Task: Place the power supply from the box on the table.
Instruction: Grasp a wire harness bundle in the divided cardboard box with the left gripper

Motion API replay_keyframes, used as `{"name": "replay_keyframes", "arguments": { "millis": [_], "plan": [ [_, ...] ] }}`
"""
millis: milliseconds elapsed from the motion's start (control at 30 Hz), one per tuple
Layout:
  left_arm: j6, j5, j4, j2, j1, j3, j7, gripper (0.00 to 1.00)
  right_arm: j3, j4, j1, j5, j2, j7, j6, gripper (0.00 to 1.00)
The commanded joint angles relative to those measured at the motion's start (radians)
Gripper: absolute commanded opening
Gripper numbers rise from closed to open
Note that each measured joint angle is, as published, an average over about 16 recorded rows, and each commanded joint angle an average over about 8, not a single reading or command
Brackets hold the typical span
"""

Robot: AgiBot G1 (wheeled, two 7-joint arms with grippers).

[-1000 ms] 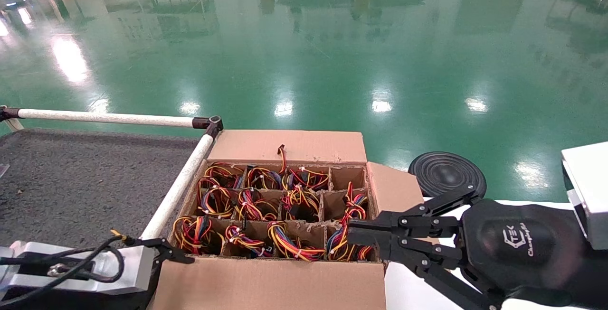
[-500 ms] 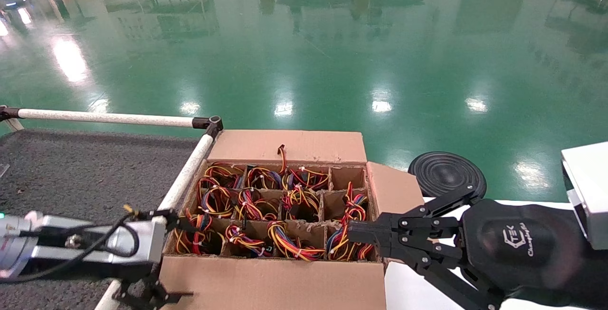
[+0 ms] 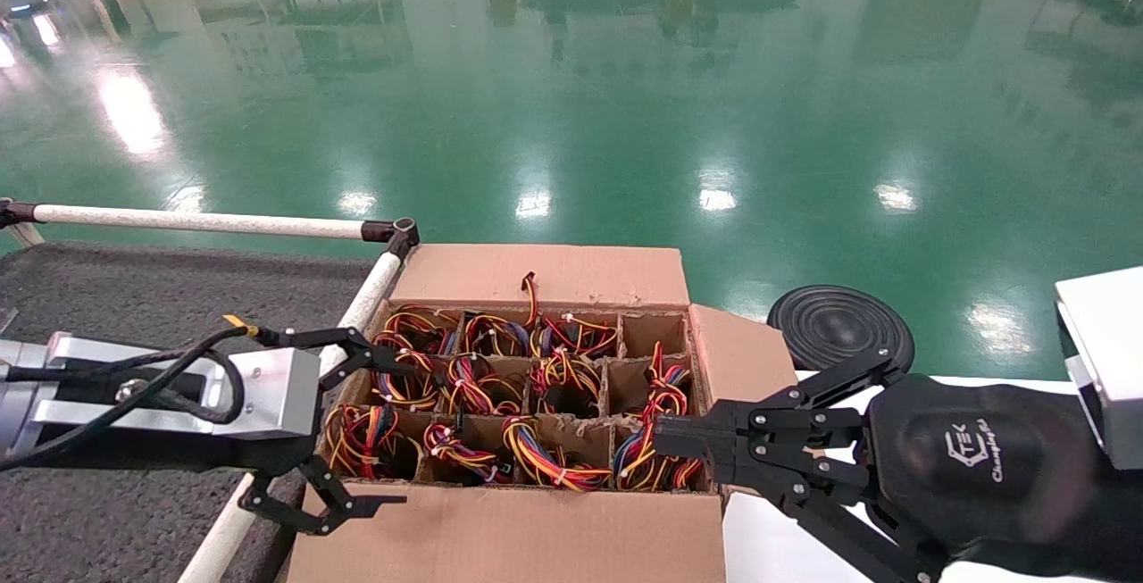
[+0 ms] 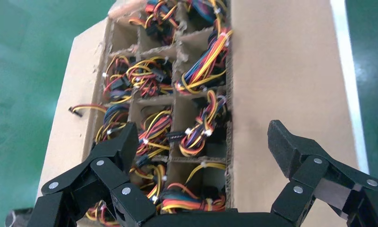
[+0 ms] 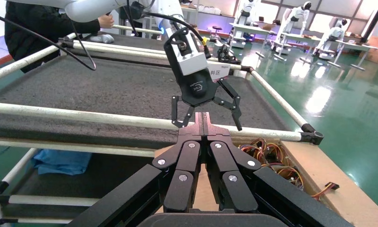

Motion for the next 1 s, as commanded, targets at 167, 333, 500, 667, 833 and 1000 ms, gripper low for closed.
{"name": "replay_keyframes", "arguments": {
  "millis": [167,333,500,667,833,1000],
  "plan": [
    [0.006,-0.019,0.001,-0.003,-0.012,0.028,0.003,1.0,0.0,0.0,0.0,0.0,0.0,0.0,0.0,0.0],
    [0.0,-0.014,0.02,0.0,-0.002,0.047,0.013,1.0,0.0,0.0,0.0,0.0,0.0,0.0,0.0,0.0],
    [-0.018,-0.004,0.052,0.011,0.013,0.063,0.034,1.0,0.0,0.0,0.0,0.0,0.0,0.0,0.0,0.0],
    [-0.043,0.001,0.092,0.028,0.023,0.077,0.064,1.0,0.0,0.0,0.0,0.0,0.0,0.0,0.0,0.0],
    [-0.062,0.002,0.127,0.048,0.019,0.088,0.092,1.0,0.0,0.0,0.0,0.0,0.0,0.0,0.0,0.0],
    [-0.069,0.004,0.158,0.068,0.003,0.097,0.113,1.0,0.0,0.0,0.0,0.0,0.0,0.0,0.0,0.0]
  ]
}}
